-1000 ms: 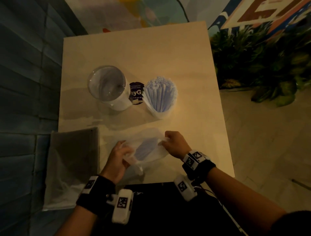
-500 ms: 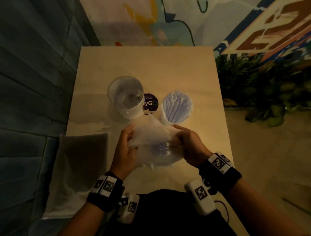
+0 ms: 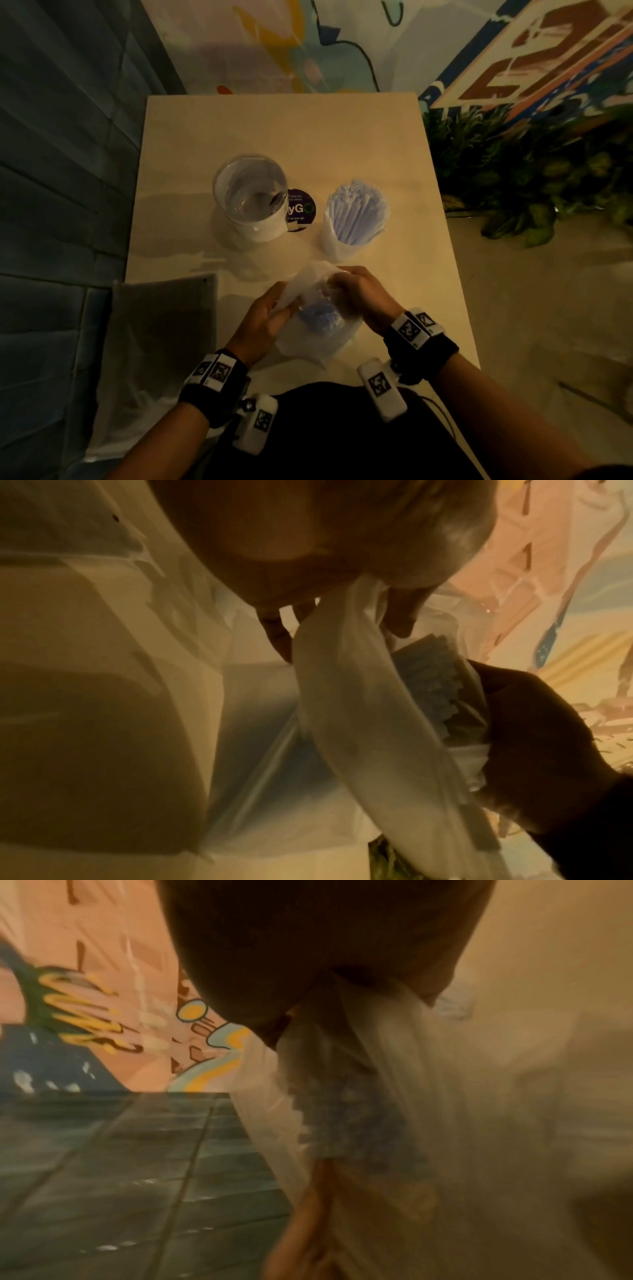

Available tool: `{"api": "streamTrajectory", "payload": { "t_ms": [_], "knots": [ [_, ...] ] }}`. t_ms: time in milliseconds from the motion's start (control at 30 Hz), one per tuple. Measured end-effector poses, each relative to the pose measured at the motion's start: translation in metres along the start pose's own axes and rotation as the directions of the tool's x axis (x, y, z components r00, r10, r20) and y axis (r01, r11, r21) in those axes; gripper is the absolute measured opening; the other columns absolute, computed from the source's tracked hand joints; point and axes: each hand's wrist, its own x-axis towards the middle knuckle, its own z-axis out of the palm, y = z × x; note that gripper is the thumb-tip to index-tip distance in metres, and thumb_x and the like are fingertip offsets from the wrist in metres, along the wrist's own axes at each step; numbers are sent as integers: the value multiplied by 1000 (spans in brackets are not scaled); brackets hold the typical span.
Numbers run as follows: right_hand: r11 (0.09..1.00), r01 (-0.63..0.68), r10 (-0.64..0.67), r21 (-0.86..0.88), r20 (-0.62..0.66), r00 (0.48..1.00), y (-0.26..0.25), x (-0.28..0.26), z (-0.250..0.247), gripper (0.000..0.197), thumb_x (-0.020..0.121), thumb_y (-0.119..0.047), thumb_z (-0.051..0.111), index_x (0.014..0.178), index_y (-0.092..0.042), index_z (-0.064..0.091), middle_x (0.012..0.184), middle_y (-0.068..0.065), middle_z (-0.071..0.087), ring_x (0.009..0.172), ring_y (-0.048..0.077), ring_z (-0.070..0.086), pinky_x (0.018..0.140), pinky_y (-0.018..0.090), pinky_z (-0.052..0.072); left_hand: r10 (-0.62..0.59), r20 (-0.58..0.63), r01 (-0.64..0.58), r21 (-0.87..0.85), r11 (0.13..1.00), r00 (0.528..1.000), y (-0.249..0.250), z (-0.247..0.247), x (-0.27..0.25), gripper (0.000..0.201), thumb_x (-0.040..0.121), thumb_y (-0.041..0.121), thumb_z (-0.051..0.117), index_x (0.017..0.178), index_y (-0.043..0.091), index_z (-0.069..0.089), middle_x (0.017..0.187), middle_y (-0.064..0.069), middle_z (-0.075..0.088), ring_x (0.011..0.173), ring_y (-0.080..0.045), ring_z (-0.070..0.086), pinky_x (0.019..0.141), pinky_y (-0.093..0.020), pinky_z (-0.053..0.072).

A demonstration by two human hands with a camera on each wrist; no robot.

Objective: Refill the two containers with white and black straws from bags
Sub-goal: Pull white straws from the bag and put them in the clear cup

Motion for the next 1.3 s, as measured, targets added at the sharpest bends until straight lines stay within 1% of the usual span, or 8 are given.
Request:
{"api": "streamTrajectory", "payload": {
  "t_ms": [167, 300, 433, 533, 733, 900, 1100, 1300],
  "knots": [
    [892, 71, -66, -446, 26, 997, 19, 11, -5, 22, 100, -22, 50, 91, -14, 69, 87, -1, 67, 75, 10, 58, 76, 29, 48, -157, -25, 158, 61, 986, 987, -20, 1, 6, 23, 87, 28, 59, 108, 33, 70, 111, 4, 72, 107, -13, 65, 97, -37, 50],
    [857, 178, -252, -484, -92, 963, 20, -3, -15, 15, 95, -34, 63, 105, -24, 59, 99, -5, 62, 84, 8, 59, 74, 28, 51, -184, -46, 186, 48, 981, 982, -23, 2, 8, 23, 88, 36, 59, 109, 32, 68, 110, 7, 72, 106, -10, 65, 96, -33, 48],
    [696, 482, -660, -532, -210, 722, 3, -43, -16, 11, 91, -25, 70, 95, -20, 62, 83, -8, 61, 71, 10, 58, 61, 20, 48, -190, -146, 187, -37, 982, 971, -13, 5, 10, 15, 97, 30, 57, 109, 26, 64, 107, 5, 69, 93, 1, 64, 86, -29, 44],
    [742, 391, -496, -544, -55, 866, 5, -46, -2, 12, 92, -30, 69, 96, -19, 68, 81, -9, 67, 64, 6, 62, 62, 23, 49, -178, -266, 155, -106, 982, 947, -5, 9, 10, 18, 99, 29, 54, 114, 29, 63, 111, 6, 66, 95, -2, 63, 84, -30, 47],
    [674, 228, -414, -703, -104, 904, 25, -7, 14, 61, 85, -50, 72, 136, -21, 53, 112, -5, 57, 92, 12, 53, 82, 24, 43, -154, -216, 110, -203, 973, 964, 5, 11, 7, 38, 91, 35, 59, 128, 26, 61, 123, 1, 67, 116, -19, 62, 103, -51, 46],
    [647, 336, -495, -684, -42, 868, 26, 9, 18, 45, 84, -46, 74, 118, -20, 62, 102, -11, 46, 84, 7, 47, 73, 22, 40, -72, -136, 37, -243, 969, 988, 9, 4, 0, 42, 91, 27, 62, 132, 22, 55, 126, -7, 64, 117, -24, 61, 100, -47, 49],
    [576, 556, -621, -599, 121, 774, 29, 7, 16, 20, 86, -31, 76, 99, -17, 70, 95, -4, 54, 73, 7, 48, 66, 21, 44, -66, 16, 63, 146, 987, 998, 4, -5, 11, 98, 59, 38, 86, 140, 36, 30, 135, 7, 51, 122, -10, 54, 100, -34, 47],
    [550, 622, -713, -557, 74, 697, 18, -3, 6, 12, 88, -23, 75, 98, -16, 77, 87, -1, 57, 67, 7, 48, 63, 21, 44, -150, -79, 169, 400, 901, 986, -9, -7, 30, 78, 63, 60, 81, 127, 32, 47, 131, 5, 53, 121, -19, 51, 105, -48, 43]
  ]
}}
